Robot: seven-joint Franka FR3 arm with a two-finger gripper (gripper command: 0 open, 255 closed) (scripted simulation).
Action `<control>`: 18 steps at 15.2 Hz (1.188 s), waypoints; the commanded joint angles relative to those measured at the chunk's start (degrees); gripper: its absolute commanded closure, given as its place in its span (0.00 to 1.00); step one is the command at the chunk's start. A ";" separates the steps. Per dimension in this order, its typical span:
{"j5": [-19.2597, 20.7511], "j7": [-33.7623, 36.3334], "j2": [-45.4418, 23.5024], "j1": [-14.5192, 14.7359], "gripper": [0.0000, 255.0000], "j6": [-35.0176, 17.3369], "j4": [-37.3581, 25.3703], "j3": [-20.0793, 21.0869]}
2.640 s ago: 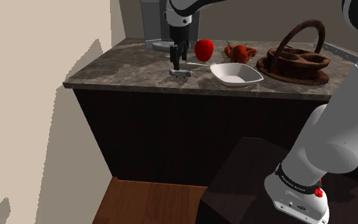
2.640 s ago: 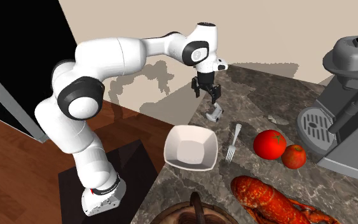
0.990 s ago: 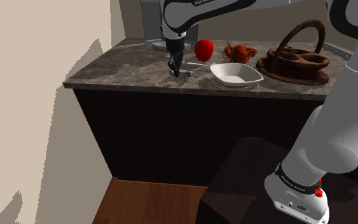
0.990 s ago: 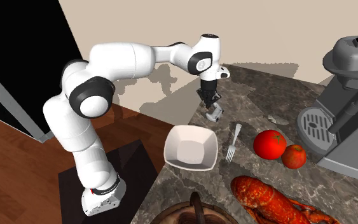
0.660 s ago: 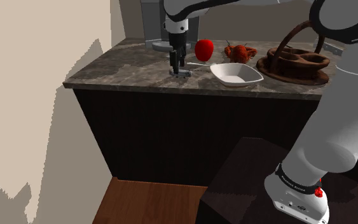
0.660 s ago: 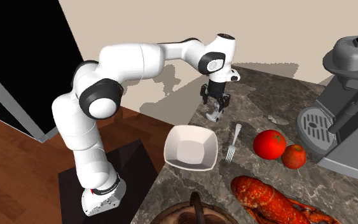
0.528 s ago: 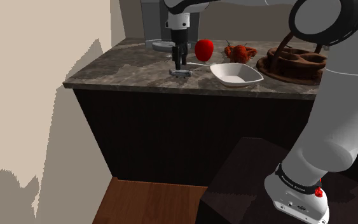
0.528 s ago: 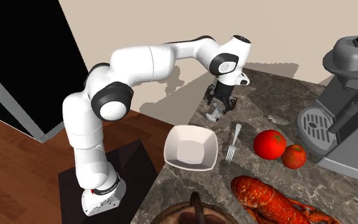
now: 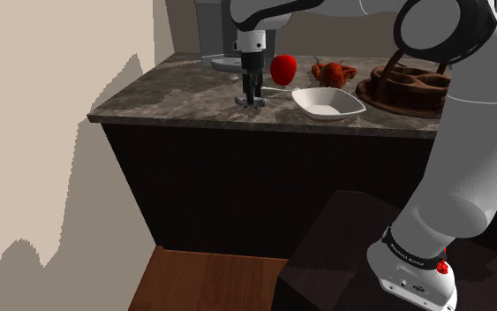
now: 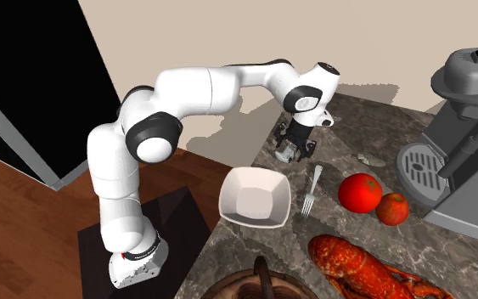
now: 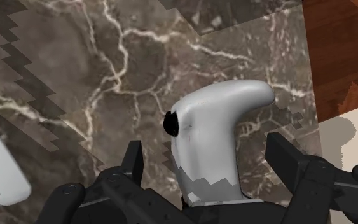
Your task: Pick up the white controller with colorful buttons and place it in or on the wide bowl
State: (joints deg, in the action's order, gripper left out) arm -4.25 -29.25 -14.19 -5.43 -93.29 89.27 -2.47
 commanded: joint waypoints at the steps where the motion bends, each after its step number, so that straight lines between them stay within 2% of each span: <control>1: -0.02 -0.02 0.06 0.02 0.00 -0.67 0.71 0.01; 8: -0.02 -0.02 0.05 0.02 0.00 -0.66 0.70 0.01; 9: -0.02 -0.02 0.05 0.02 1.00 -0.66 0.70 0.01; 18: -0.02 -0.02 0.05 0.02 1.00 -0.67 0.71 0.01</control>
State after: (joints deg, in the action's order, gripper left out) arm -4.26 -29.27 -14.13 -5.41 -93.96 89.95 -2.46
